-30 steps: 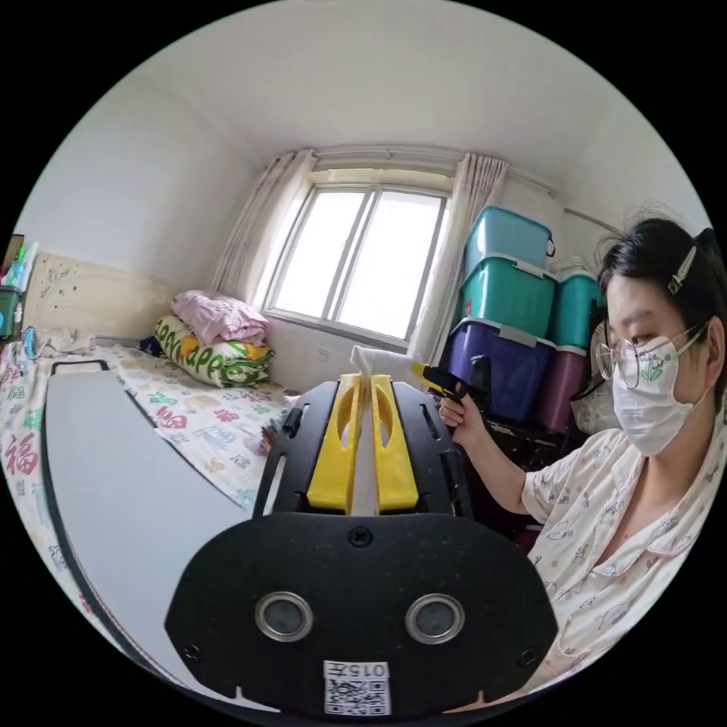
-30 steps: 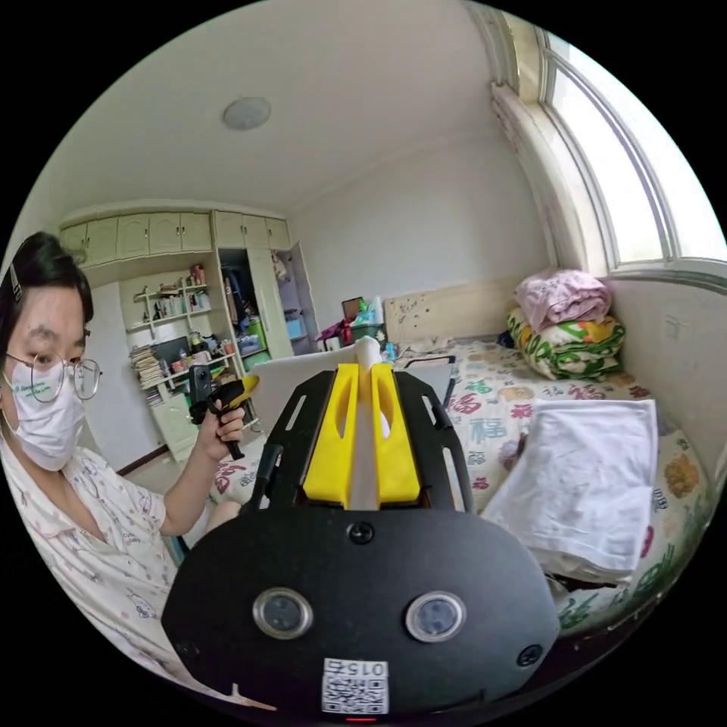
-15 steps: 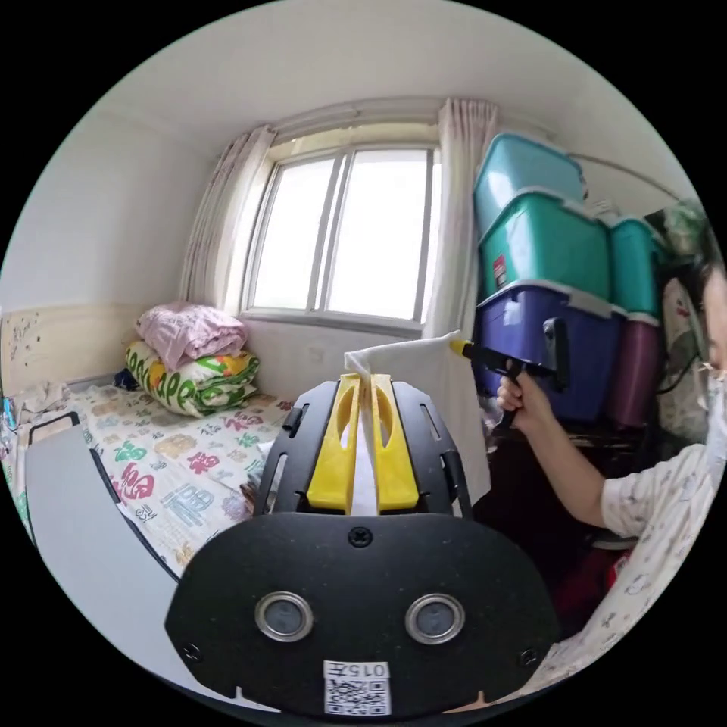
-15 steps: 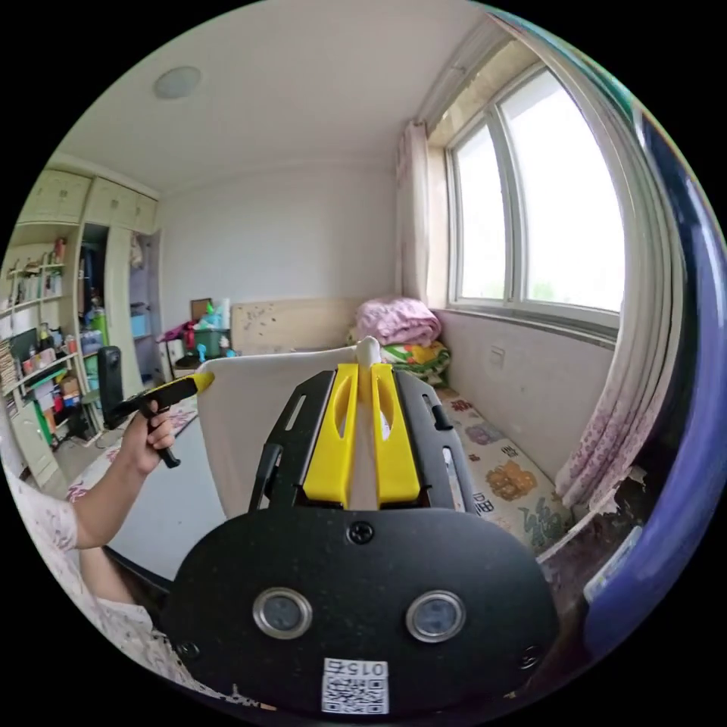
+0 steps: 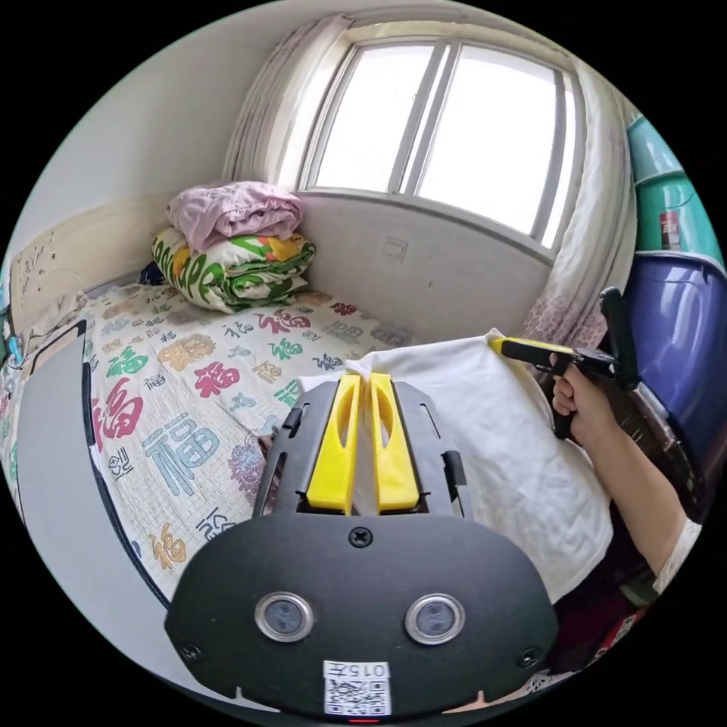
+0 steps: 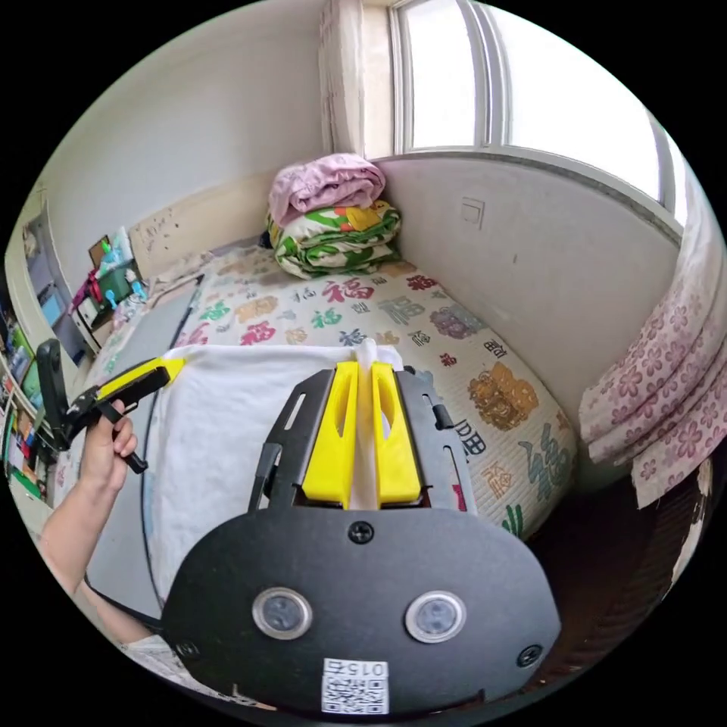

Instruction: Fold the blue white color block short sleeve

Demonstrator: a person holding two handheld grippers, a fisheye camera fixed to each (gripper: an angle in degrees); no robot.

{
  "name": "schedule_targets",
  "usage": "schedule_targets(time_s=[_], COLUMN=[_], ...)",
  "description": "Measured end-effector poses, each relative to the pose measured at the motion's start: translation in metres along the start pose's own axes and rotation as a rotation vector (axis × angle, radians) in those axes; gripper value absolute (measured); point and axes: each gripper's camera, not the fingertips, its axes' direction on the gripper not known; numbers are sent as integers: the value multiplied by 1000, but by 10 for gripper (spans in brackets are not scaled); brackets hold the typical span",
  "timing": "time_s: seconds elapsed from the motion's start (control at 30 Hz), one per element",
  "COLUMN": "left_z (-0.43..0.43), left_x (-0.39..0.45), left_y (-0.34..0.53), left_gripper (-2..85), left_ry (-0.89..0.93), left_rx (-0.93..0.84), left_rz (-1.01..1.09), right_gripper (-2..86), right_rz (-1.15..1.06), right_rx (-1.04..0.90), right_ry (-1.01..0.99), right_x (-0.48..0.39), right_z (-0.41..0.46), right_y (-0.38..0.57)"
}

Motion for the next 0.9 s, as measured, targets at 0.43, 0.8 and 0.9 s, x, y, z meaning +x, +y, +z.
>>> schedule_targets(time_s=[0.43,0.8,0.9], left_z=[-192,-499,-568], left_x=[98,187,231], left_y=[43,361,458], left_gripper=[9,-3,-3], left_ry=[-224,-257,-264], left_rx=[115,182,197], left_rz=[43,-63,-102], right_gripper=[21,-4,-4], right_rz=[336,274,200], right_rx=[72,334,377], right_ry=[143,-462,-490], right_x=[-1,-129,-157], right_z=[-30,-244,-267], right_y=[11,10,42])
